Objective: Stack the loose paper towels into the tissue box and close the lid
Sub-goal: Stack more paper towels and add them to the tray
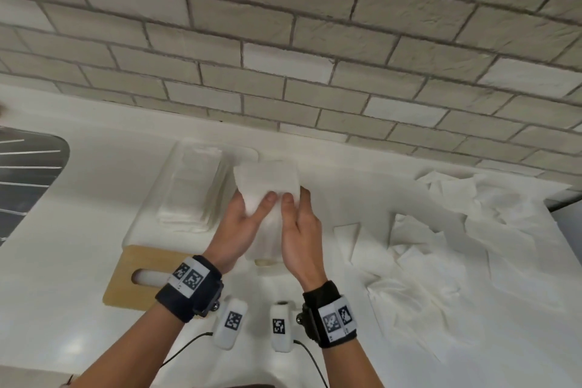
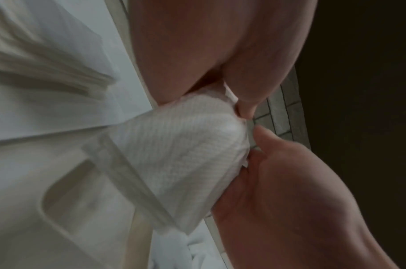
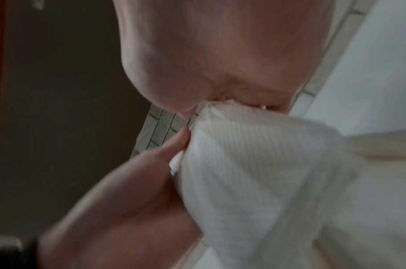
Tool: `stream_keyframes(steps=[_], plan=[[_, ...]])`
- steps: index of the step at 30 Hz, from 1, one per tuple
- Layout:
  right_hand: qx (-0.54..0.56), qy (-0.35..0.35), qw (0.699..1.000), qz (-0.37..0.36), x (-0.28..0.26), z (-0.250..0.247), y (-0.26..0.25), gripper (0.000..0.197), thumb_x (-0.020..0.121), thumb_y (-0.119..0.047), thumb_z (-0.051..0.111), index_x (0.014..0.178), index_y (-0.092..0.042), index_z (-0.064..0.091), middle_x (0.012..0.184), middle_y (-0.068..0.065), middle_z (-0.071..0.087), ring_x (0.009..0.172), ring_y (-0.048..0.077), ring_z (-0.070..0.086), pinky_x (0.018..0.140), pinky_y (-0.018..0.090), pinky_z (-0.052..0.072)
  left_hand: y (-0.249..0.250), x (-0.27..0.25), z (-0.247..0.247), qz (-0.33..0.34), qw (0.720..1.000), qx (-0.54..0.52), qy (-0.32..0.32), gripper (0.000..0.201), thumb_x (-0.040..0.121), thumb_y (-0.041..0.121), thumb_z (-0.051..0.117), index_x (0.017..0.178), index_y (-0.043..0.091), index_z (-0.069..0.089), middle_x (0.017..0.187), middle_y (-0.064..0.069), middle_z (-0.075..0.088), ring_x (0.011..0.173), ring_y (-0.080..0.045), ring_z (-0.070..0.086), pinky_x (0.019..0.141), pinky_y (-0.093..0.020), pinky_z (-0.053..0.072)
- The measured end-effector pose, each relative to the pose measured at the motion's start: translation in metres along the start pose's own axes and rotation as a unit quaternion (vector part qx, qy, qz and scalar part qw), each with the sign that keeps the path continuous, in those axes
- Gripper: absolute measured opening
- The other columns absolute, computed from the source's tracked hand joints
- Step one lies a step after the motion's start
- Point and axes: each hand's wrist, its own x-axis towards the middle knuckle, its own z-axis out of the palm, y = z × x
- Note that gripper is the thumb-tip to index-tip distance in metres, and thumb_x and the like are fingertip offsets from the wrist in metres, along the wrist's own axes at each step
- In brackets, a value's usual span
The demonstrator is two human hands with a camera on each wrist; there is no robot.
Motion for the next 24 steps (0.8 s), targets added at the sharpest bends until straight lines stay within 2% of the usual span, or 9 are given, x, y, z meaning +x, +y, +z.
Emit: stream_keyframes(steps=[6, 8, 11, 13, 15, 16, 19, 22, 24], plan=[[0.088, 0.042, 0.995, -0.025, -0.017, -0.013, 0.009, 0.069, 0.11, -0.028, 0.061, 0.164, -0.041, 0.02, 0.119, -0.021, 0.074, 0.109, 0.004, 0.073, 0.087, 0.017, 0.057, 0.0, 0.013, 0.014, 0.0, 0.999, -0.035, 0.034, 0.037, 0.108, 0.027, 0.062, 0.145, 0.026, 0.055, 0.132, 0.005, 0.074, 0.124, -0.017, 0.071, 0.106, -0.05, 0.057], [0.08, 0.04, 0.995, -0.04, -0.024, -0.017, 0.02, 0.064, 0.108, -0.019, 0.065, 0.158, -0.033, 0.028, 0.114, -0.023, 0.074, 0.1, 0.009, 0.075, 0.084, 0.018, 0.057, -0.004, 0.025, 0.013, -0.001, 0.998, -0.038, 0.041, 0.034, 0.111, 0.03, 0.057, 0.145, 0.03, 0.055, 0.135, 0.006, 0.073, 0.127, -0.017, 0.069, 0.109, -0.05, 0.054], [-0.04, 0.055, 0.997, -0.028, -0.017, -0.015, 0.046, 0.032, 0.107, -0.014, 0.063, 0.131, -0.034, 0.054, 0.087, -0.015, 0.07, 0.067, 0.003, 0.064, 0.066, 0.014, 0.047, -0.023, 0.048, 0.006, -0.017, 0.999, 0.026, 0.023, 0.039, 0.111, 0.042, 0.052, 0.149, 0.033, 0.051, 0.14, 0.007, 0.069, 0.133, -0.016, 0.063, 0.118, -0.052, 0.046], [-0.142, 0.025, 0.99, 0.004, -0.006, -0.01, 0.066, 0.021, 0.107, -0.01, 0.059, 0.116, -0.028, 0.062, 0.094, -0.012, 0.071, 0.06, 0.002, 0.058, 0.063, 0.01, 0.041, -0.036, 0.06, -0.002, -0.039, 0.994, 0.098, 0.029, 0.046, 0.109, 0.042, 0.055, 0.152, 0.033, 0.045, 0.142, 0.002, 0.064, 0.133, -0.015, 0.059, 0.12, -0.05, 0.043], [-0.213, -0.048, 0.973, 0.07, 0.002, -0.004, 0.08, 0.021, 0.108, -0.006, 0.051, 0.115, -0.022, 0.062, 0.106, 0.004, 0.069, 0.073, 0.005, 0.064, 0.067, 0.016, 0.052, -0.044, 0.066, -0.011, -0.05, 0.985, 0.158, 0.057, 0.053, 0.105, 0.034, 0.064, 0.153, 0.029, 0.042, 0.145, -0.004, 0.059, 0.133, -0.017, 0.055, 0.118, -0.043, 0.043], [-0.245, -0.078, 0.962, 0.096, 0.004, -0.001, 0.083, 0.023, 0.107, -0.003, 0.048, 0.115, -0.019, 0.061, 0.111, 0.009, 0.066, 0.082, 0.016, 0.068, 0.074, 0.026, 0.059, -0.046, 0.065, -0.015, -0.043, 0.979, 0.186, 0.066, 0.055, 0.104, 0.027, 0.067, 0.153, 0.025, 0.043, 0.146, -0.004, 0.057, 0.134, -0.018, 0.053, 0.117, -0.041, 0.043], [-0.297, -0.092, 0.944, 0.116, 0.003, 0.0, 0.08, 0.03, 0.103, 0.003, 0.041, 0.123, -0.015, 0.057, 0.119, 0.013, 0.059, 0.097, 0.028, 0.065, 0.085, 0.033, 0.056, -0.056, 0.063, -0.024, 0.022, 0.958, 0.284, 0.045, 0.046, 0.102, 0.017, 0.069, 0.145, 0.018, 0.053, 0.144, 0.001, 0.058, 0.131, -0.019, 0.054, 0.115, -0.042, 0.045], [-0.312, -0.109, 0.936, 0.121, 0.001, -0.001, 0.075, 0.031, 0.104, 0.004, 0.039, 0.127, -0.011, 0.053, 0.124, 0.016, 0.055, 0.102, 0.033, 0.063, 0.086, 0.032, 0.05, -0.064, 0.064, -0.024, 0.091, 0.919, 0.38, -0.048, 0.025, 0.102, 0.014, 0.066, 0.127, 0.02, 0.067, 0.13, 0.004, 0.066, 0.121, -0.018, 0.062, 0.11, -0.043, 0.05], [-0.323, -0.131, 0.929, 0.125, -0.001, -0.001, 0.07, 0.029, 0.105, 0.002, 0.038, 0.129, -0.01, 0.05, 0.125, 0.018, 0.054, 0.106, 0.037, 0.063, 0.09, 0.036, 0.051, -0.067, 0.066, -0.017, 0.104, 0.874, 0.455, -0.136, 0.029, 0.102, 0.02, 0.066, 0.131, 0.022, 0.065, 0.137, 0.002, 0.062, 0.13, -0.022, 0.059, 0.113, -0.038, 0.046]])
